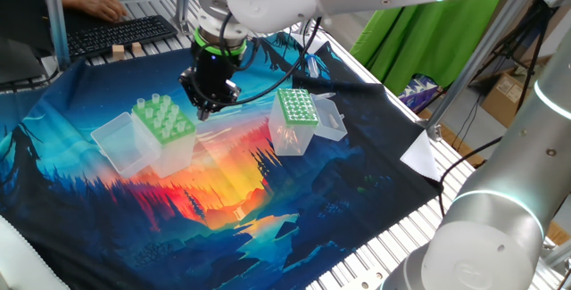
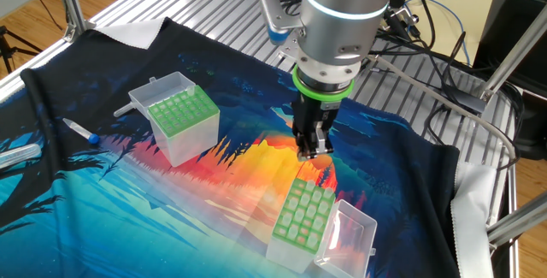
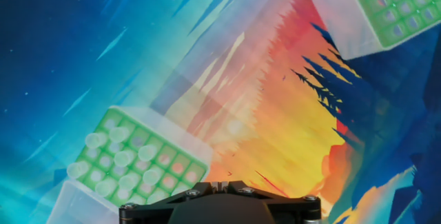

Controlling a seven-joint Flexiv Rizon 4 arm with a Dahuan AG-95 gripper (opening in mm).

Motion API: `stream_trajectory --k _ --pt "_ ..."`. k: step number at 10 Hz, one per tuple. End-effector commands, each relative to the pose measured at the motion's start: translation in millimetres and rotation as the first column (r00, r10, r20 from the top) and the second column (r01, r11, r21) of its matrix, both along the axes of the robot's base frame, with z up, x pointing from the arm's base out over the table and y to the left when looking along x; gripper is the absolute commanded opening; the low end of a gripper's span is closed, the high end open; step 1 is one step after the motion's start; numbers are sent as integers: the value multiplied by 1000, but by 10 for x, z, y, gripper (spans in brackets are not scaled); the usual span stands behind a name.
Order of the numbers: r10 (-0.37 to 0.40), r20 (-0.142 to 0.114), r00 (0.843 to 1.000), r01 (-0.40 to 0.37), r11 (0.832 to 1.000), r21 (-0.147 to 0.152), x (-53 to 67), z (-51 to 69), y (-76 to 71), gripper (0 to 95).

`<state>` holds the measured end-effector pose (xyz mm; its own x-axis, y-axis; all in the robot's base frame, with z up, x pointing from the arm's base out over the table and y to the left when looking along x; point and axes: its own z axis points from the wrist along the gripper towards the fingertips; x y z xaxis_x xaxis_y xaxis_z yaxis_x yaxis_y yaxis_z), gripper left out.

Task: Transfer all large pipette tips from one holder to another

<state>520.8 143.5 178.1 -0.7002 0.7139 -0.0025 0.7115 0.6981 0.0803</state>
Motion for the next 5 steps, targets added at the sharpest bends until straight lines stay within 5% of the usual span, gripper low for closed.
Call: stream_trajectory --k 1,2,5 --pt "47 -14 999 -47 999 -4 -1 6 5 0" --pt "69 -17 997 -69 998 15 -1 6 5 0" --pt "111 -24 994 -111 994 7 -1 6 5 0"
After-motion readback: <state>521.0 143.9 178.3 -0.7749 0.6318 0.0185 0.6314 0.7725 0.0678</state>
